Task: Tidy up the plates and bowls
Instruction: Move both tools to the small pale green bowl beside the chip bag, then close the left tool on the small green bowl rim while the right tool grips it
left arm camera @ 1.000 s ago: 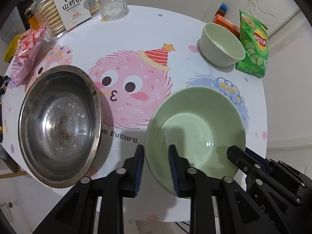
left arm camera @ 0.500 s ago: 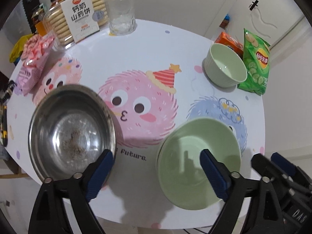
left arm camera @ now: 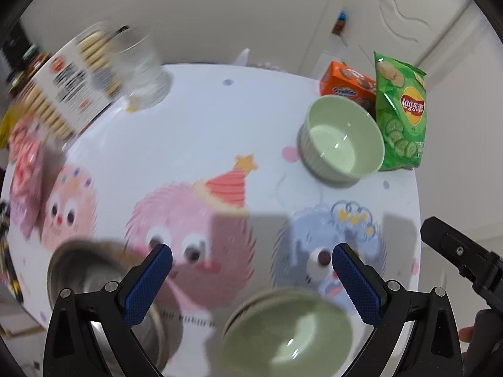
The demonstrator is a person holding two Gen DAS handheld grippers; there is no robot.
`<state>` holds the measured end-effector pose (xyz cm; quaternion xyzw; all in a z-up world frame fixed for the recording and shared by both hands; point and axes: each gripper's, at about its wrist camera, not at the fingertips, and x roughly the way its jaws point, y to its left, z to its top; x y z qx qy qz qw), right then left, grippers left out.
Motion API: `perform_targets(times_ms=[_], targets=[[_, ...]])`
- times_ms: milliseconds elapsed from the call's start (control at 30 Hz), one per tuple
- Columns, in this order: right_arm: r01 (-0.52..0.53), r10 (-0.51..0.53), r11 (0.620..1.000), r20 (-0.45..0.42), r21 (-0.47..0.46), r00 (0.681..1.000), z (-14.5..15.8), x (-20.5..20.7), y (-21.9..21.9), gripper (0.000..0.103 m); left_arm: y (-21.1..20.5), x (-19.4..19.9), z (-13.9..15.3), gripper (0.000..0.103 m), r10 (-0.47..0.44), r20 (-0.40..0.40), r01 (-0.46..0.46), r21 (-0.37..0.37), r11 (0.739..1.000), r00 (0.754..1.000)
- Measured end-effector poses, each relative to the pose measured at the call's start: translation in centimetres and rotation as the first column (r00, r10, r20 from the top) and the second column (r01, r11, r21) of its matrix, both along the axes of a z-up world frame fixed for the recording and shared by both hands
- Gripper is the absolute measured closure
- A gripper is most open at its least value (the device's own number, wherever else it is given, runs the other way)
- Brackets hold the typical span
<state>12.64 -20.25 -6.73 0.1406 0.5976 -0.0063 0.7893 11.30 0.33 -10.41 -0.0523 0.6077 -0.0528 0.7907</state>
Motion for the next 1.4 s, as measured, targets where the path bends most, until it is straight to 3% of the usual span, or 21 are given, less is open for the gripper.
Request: perform_targets(times_ms=[533,1000,1100,1167,1233,1333,1400], targets=[[0.159,-0.155,0.987,-0.104,0.023,0.982,-4.7,9.1,-1.1,0.000,-4.9,11.1,-3.8,0.000,-0.142,-0.066,0.142,-0.006,0.990,0.988],[0.217,-0.211,0.976,-0.163,0.019,0.964,-7.8,11.8,-1.4,0.000,-6.1,13.9,-6.7,0.001,-0.160,-0.091,0.161,0.005,0.987,0.983],[0.230,-0.224,0.973,-0.167,0.016,0.960,-8.1,11.9,-1.8,0.006,-6.3,14.0,-7.2,0.011,-0.166,-0.100,0.167,0.003,0.986,0.981],[0.227,-0.221,0.974,-0.177,0.012,0.959,-8.4,11.8,-1.9,0.020,-6.2,13.9,-7.4,0.031,-0.155,-0.108,0.156,0.001,0.988,0.982],[0.228,-0.223,0.974,-0.189,0.006,0.956,-8.8,11.7,-1.7,0.031,-6.0,14.1,-7.7,0.036,-0.141,-0.116,0.142,0.000,0.990,0.983],[0.232,-0.224,0.973,-0.205,0.018,0.953,-9.3,11.6,-1.5,0.033,-6.0,14.1,-7.9,0.046,-0.144,-0.120,0.145,0.001,0.989,0.982],[0.230,-0.222,0.973,-0.207,0.014,0.953,-9.5,11.6,-1.5,0.041,-5.9,14.1,-8.0,0.054,-0.138,-0.125,0.139,0.002,0.990,0.983]])
